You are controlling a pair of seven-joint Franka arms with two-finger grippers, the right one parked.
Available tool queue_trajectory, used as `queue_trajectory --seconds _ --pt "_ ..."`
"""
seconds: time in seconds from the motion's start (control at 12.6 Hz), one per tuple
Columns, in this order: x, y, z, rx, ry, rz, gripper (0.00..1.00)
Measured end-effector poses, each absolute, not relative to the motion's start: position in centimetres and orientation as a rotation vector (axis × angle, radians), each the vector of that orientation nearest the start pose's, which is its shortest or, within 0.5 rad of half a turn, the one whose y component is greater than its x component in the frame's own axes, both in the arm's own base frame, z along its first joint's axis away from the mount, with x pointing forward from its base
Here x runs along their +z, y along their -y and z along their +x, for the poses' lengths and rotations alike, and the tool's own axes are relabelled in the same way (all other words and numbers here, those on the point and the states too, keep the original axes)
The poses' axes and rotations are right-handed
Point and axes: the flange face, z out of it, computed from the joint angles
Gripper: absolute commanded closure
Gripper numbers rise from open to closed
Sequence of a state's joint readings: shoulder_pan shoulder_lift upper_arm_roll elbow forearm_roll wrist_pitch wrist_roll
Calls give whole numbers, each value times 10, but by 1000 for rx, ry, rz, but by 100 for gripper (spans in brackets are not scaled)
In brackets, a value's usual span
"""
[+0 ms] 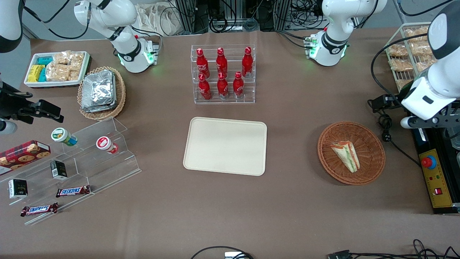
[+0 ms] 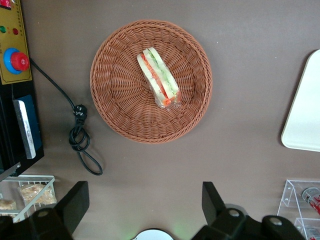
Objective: Place sandwich from basket to tray
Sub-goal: 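Move the left gripper down toward the wrapped sandwich in the wicker basket, then lower the open left gripper around the sandwich and close it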
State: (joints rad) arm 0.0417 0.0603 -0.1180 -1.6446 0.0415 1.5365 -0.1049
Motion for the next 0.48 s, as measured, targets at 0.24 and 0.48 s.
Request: queue_trajectory --seconds 0.24,0.48 --pt "520 36 575 321 164 -3067 0" --pt "472 37 592 398 288 -3055 0"
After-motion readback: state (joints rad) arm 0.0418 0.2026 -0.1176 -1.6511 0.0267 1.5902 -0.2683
